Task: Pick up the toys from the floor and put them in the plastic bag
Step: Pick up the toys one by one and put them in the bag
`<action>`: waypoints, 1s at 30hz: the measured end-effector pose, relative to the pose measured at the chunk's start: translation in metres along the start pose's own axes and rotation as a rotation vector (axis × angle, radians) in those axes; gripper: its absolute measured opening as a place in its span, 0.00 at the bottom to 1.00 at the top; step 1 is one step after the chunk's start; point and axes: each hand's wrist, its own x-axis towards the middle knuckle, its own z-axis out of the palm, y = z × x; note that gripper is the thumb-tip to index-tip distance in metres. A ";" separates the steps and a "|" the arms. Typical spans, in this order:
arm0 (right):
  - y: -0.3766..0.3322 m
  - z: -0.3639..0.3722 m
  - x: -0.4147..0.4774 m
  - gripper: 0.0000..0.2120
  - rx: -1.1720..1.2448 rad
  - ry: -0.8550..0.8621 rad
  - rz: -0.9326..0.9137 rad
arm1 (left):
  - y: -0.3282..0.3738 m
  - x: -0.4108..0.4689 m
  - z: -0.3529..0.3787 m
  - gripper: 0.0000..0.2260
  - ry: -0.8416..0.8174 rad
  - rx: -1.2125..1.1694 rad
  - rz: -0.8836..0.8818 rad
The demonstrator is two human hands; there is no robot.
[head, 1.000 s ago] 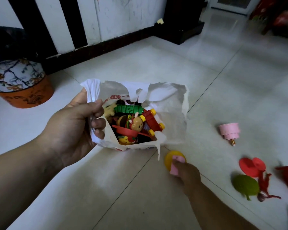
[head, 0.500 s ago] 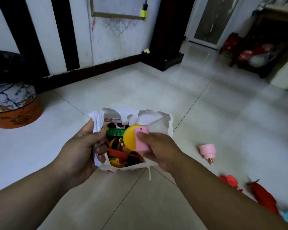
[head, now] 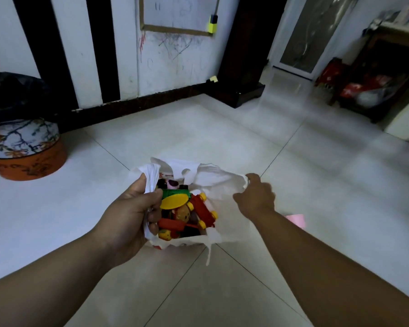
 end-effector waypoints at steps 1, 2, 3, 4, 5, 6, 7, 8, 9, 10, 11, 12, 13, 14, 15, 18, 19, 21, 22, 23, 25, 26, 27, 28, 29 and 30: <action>0.003 -0.002 0.004 0.20 0.175 -0.077 0.023 | 0.000 0.000 0.002 0.18 0.005 0.010 0.000; 0.005 -0.006 0.005 0.13 0.341 -0.120 0.065 | 0.000 0.000 0.005 0.17 0.014 0.028 0.000; 0.006 -0.010 0.006 0.04 0.481 -0.152 0.111 | 0.001 0.001 0.007 0.16 0.026 0.046 0.000; 0.005 -0.016 0.006 0.05 0.583 -0.169 0.153 | 0.002 0.002 0.010 0.15 0.038 0.062 -0.005; 0.004 -0.021 0.006 0.10 0.647 -0.193 0.185 | 0.005 0.002 0.012 0.14 0.045 0.071 -0.015; 0.002 -0.027 0.008 0.12 0.717 -0.213 0.207 | 0.008 0.003 0.015 0.12 0.047 0.080 -0.030; 0.000 -0.035 0.009 0.13 0.781 -0.233 0.227 | 0.013 0.005 0.018 0.09 0.049 0.090 -0.048; -0.002 -0.043 0.013 0.13 0.838 -0.254 0.243 | 0.018 0.008 0.022 0.07 0.055 0.100 -0.072; -0.005 -0.053 0.017 0.13 0.894 -0.269 0.255 | 0.025 0.010 0.027 0.07 0.062 0.113 -0.094; -0.009 -0.062 0.020 0.11 0.927 -0.287 0.259 | 0.033 0.013 0.031 0.08 0.069 0.124 -0.107; -0.012 -0.074 0.025 0.10 0.961 -0.301 0.255 | 0.042 0.017 0.040 0.09 0.079 0.135 -0.109; -0.014 -0.086 0.030 0.09 1.000 -0.310 0.250 | 0.051 0.022 0.051 0.08 0.086 0.140 -0.107; -0.016 -0.101 0.036 0.10 1.052 -0.319 0.252 | 0.061 0.027 0.065 0.08 0.093 0.148 -0.105; -0.015 -0.116 0.042 0.10 1.112 -0.327 0.259 | 0.071 0.033 0.080 0.09 0.097 0.158 -0.105; -0.015 -0.131 0.048 0.10 1.168 -0.334 0.263 | 0.081 0.039 0.095 0.11 0.100 0.163 -0.105; 0.002 -0.196 0.068 0.11 1.311 -0.367 0.247 | 0.103 0.056 0.155 0.12 0.072 0.169 -0.104; 0.011 -0.221 0.075 0.11 1.345 -0.375 0.232 | 0.108 0.062 0.178 0.12 0.056 0.178 -0.108; 0.032 -0.271 0.087 0.11 1.376 -0.382 0.197 | 0.116 0.074 0.227 0.12 0.048 0.214 -0.111; 0.045 -0.297 0.091 0.12 1.373 -0.393 0.178 | 0.119 0.081 0.256 0.12 0.058 0.248 -0.111; 0.060 -0.323 0.094 0.13 1.362 -0.405 0.156 | 0.121 0.087 0.286 0.13 0.067 0.294 -0.110; 0.092 -0.364 0.099 0.14 1.319 -0.414 0.120 | 0.121 0.099 0.340 0.14 0.086 0.371 -0.123; 0.109 -0.384 0.100 0.14 1.298 -0.408 0.110 | 0.118 0.103 0.370 0.14 0.086 0.395 -0.136; 0.127 -0.400 0.101 0.14 1.285 -0.399 0.103 | 0.113 0.107 0.396 0.14 0.080 0.413 -0.150; 0.144 -0.412 0.102 0.14 1.277 -0.382 0.106 | 0.104 0.111 0.421 0.14 0.070 0.428 -0.161; 0.161 -0.422 0.105 0.14 1.273 -0.356 0.114 | 0.095 0.115 0.443 0.13 0.052 0.441 -0.169; 0.176 -0.428 0.107 0.14 1.262 -0.321 0.127 | 0.084 0.120 0.460 0.13 0.027 0.452 -0.172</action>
